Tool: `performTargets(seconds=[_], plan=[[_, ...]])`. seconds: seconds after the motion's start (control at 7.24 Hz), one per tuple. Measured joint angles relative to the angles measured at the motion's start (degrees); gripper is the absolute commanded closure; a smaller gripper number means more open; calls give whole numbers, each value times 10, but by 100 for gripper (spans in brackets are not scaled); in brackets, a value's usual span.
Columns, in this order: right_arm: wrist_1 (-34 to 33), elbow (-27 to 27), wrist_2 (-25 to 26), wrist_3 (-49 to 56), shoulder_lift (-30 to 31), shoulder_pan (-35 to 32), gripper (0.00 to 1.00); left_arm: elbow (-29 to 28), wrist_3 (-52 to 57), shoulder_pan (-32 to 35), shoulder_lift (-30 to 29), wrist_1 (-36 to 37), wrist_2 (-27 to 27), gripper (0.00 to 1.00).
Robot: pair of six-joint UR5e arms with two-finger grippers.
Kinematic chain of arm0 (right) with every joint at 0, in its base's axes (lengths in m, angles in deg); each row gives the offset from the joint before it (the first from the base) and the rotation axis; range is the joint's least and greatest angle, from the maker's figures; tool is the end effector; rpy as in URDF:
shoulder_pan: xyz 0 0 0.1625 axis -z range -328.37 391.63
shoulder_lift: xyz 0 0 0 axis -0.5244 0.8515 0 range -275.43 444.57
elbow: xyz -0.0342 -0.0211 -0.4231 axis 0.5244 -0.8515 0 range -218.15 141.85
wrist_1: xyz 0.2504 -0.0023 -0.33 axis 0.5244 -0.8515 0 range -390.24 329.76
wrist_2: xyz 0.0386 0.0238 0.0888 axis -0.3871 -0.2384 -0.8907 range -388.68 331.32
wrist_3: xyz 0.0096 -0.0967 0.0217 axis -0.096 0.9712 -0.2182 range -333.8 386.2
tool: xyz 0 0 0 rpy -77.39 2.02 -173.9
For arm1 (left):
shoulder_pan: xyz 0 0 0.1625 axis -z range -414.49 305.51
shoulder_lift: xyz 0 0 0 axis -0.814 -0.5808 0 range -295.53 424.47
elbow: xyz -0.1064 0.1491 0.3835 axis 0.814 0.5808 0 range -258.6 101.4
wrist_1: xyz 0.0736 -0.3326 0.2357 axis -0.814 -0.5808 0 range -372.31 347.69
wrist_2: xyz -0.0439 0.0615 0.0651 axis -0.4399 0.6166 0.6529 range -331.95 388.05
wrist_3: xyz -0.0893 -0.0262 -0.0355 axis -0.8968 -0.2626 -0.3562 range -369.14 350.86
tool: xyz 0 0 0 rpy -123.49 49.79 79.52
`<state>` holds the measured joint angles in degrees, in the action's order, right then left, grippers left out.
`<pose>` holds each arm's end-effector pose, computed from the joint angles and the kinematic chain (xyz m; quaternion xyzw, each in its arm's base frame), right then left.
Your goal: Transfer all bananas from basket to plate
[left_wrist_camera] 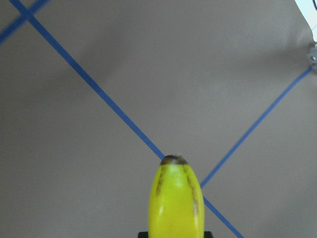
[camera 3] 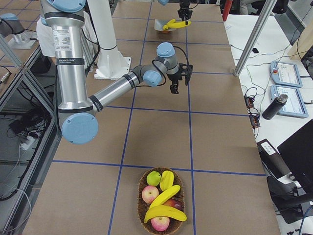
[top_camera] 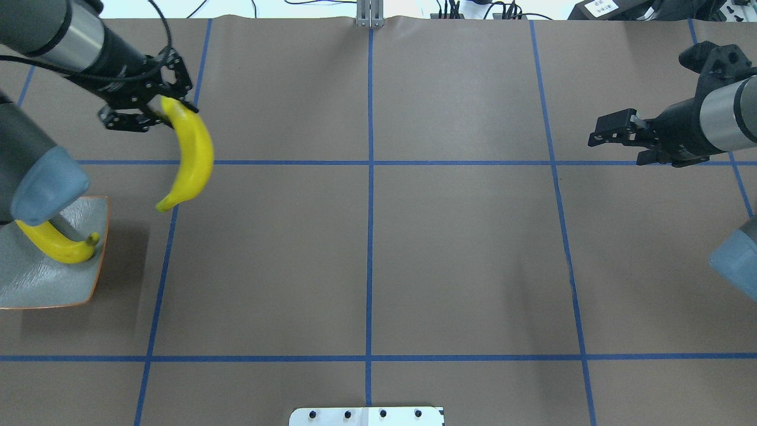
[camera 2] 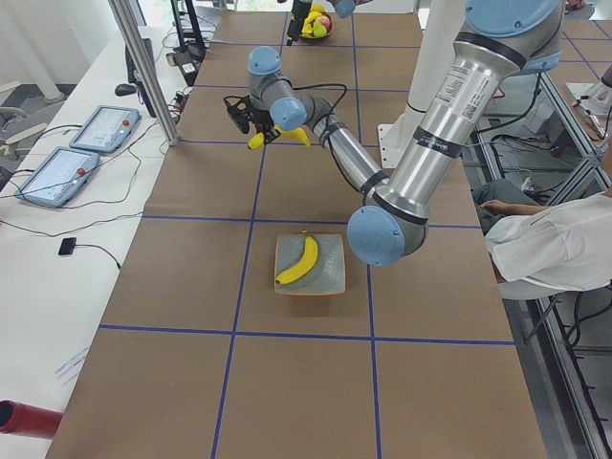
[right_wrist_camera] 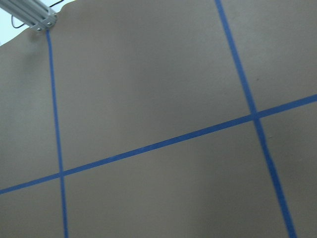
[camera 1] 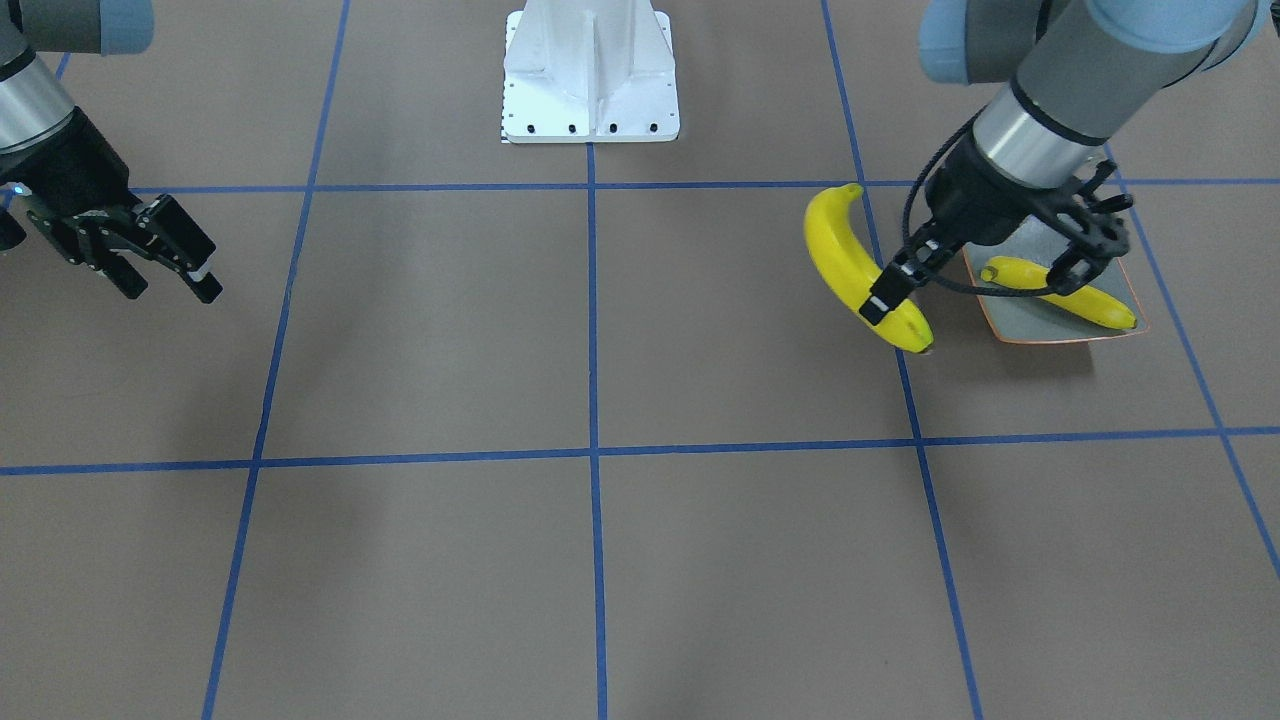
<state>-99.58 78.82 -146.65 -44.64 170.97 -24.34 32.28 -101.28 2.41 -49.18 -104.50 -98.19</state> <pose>-0.2056 -0.4590 0.3645 0.0831 -0.4654 0.1771 0.8632 0.2527 -0.5240 0.2593 -0.0803 0.4660 -0.3226 0.8200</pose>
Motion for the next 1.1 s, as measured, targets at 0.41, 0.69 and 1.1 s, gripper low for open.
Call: performTargets(seconds=[0.41, 0.69, 1.1], plan=[[1, -9, 0, 32, 17, -21, 0, 64, 177, 5, 112, 141, 118, 100], [1, -13, -1, 45, 19, -29, 0, 77, 202, 2, 163, 195, 168, 100], [1, -15, 1, 48, 19, -30, 0, 54, 128, -1, 171, 258, 194, 100]])
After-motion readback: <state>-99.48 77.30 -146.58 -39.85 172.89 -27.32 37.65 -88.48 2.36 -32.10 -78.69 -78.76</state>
